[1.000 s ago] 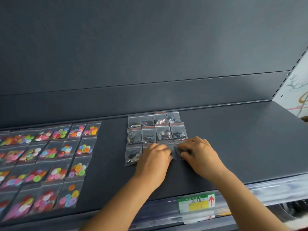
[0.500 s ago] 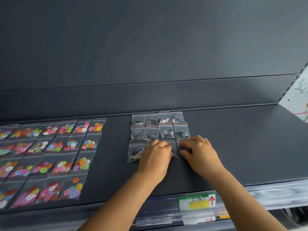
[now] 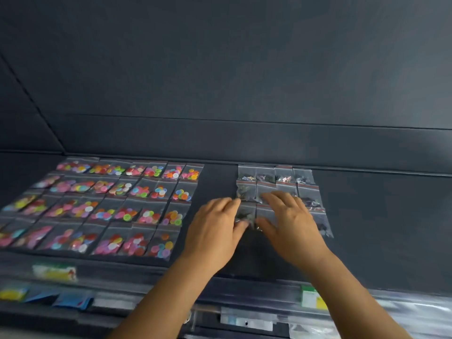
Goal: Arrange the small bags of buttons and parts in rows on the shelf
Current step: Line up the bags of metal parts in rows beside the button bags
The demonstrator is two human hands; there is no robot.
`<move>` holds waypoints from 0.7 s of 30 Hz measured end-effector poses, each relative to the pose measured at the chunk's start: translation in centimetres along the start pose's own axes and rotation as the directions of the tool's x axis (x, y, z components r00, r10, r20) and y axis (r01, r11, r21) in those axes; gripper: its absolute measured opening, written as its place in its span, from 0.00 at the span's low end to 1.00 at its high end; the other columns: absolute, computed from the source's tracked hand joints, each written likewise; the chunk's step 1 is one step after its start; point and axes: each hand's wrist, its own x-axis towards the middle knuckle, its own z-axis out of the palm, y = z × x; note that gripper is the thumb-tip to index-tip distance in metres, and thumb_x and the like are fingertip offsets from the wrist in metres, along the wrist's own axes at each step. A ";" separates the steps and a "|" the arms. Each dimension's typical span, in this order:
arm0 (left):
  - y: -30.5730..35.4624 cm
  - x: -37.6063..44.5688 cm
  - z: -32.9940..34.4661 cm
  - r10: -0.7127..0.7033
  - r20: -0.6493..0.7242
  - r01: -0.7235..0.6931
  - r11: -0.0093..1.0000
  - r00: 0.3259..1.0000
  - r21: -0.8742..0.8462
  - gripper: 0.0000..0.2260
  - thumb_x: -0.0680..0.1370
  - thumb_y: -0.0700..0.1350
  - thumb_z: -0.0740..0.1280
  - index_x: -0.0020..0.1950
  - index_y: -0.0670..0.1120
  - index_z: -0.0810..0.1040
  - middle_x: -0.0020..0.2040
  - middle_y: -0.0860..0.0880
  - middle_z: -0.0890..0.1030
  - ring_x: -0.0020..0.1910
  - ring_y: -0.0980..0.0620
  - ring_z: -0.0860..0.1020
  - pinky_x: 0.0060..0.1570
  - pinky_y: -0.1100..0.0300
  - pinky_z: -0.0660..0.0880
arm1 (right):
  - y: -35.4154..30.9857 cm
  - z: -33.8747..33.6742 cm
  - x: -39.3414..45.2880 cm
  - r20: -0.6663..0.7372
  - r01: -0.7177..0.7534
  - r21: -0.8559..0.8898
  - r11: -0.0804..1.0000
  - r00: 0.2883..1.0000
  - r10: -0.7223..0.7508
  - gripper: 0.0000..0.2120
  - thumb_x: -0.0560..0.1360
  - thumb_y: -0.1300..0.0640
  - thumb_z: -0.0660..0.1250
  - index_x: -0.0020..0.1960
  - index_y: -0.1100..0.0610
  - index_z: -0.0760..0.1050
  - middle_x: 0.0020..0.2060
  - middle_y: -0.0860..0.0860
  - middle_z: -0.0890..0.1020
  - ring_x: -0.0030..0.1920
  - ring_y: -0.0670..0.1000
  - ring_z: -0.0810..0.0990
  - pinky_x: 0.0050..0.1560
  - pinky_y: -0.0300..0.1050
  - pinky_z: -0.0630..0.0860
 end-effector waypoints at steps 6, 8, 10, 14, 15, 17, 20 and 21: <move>-7.6 -5.2 -3.5 -0.159 -0.031 0.158 0.986 0.987 -0.046 0.26 0.80 0.56 0.58 0.76 0.53 0.56 0.74 0.55 0.63 0.73 0.55 0.60 0.70 0.60 0.59 | -8.4 3.0 0.9 0.070 0.167 0.022 0.986 0.983 -0.168 0.29 0.77 0.47 0.63 0.74 0.52 0.60 0.71 0.50 0.66 0.72 0.53 0.61 0.72 0.48 0.57; -10.6 -7.4 -4.9 -0.211 -0.041 0.210 0.977 0.977 -0.041 0.26 0.80 0.56 0.58 0.76 0.53 0.55 0.74 0.55 0.62 0.73 0.55 0.59 0.70 0.60 0.58 | -11.8 4.3 1.0 0.096 0.214 0.023 0.977 0.972 -0.215 0.29 0.77 0.46 0.62 0.75 0.50 0.57 0.72 0.49 0.64 0.73 0.52 0.60 0.72 0.47 0.56; -13.7 -9.5 -6.3 -0.256 -0.050 0.255 0.966 0.965 -0.035 0.27 0.80 0.56 0.57 0.77 0.54 0.54 0.75 0.56 0.60 0.73 0.55 0.58 0.70 0.61 0.57 | -15.4 5.7 1.1 0.125 0.246 0.038 0.968 0.960 -0.249 0.29 0.78 0.45 0.60 0.75 0.49 0.56 0.73 0.47 0.63 0.74 0.51 0.58 0.73 0.46 0.54; -19.9 -13.8 -9.2 -0.338 -0.071 0.337 0.941 0.939 -0.027 0.27 0.80 0.56 0.56 0.77 0.52 0.53 0.75 0.54 0.60 0.74 0.54 0.57 0.70 0.60 0.56 | -23.0 8.7 1.1 0.162 0.298 0.082 0.951 0.938 -0.307 0.28 0.78 0.45 0.59 0.75 0.49 0.56 0.73 0.47 0.61 0.74 0.51 0.57 0.73 0.48 0.55; -21.4 -14.9 -10.0 -0.357 -0.079 0.356 0.934 0.931 -0.027 0.27 0.80 0.57 0.56 0.77 0.52 0.53 0.76 0.55 0.59 0.74 0.54 0.56 0.71 0.60 0.56 | -24.9 9.5 1.1 0.172 0.310 0.081 0.947 0.932 -0.320 0.28 0.78 0.44 0.58 0.76 0.49 0.55 0.73 0.47 0.61 0.74 0.51 0.57 0.73 0.48 0.55; -24.4 -16.9 -11.3 -0.388 -0.097 0.387 0.922 0.917 -0.033 0.27 0.80 0.56 0.56 0.77 0.53 0.52 0.76 0.55 0.58 0.74 0.54 0.56 0.70 0.61 0.56 | -28.6 11.2 1.1 0.182 0.338 0.091 0.937 0.919 -0.349 0.29 0.78 0.44 0.58 0.76 0.49 0.54 0.74 0.46 0.60 0.73 0.51 0.57 0.73 0.47 0.55; -28.6 -19.8 -13.1 -0.416 -0.131 0.417 0.909 0.900 -0.024 0.26 0.80 0.56 0.57 0.77 0.53 0.55 0.74 0.54 0.62 0.73 0.55 0.59 0.69 0.61 0.59 | -33.8 13.6 0.7 0.201 0.369 0.127 0.921 0.899 -0.389 0.29 0.78 0.44 0.59 0.76 0.49 0.54 0.74 0.46 0.60 0.74 0.51 0.56 0.73 0.47 0.53; -29.9 -20.8 -13.6 -0.429 -0.137 0.430 0.903 0.893 -0.020 0.26 0.80 0.56 0.57 0.77 0.52 0.55 0.74 0.54 0.62 0.72 0.54 0.59 0.69 0.61 0.59 | -35.4 14.4 0.6 0.207 0.378 0.137 0.916 0.893 -0.400 0.29 0.78 0.44 0.59 0.76 0.49 0.55 0.74 0.46 0.60 0.74 0.51 0.56 0.73 0.47 0.53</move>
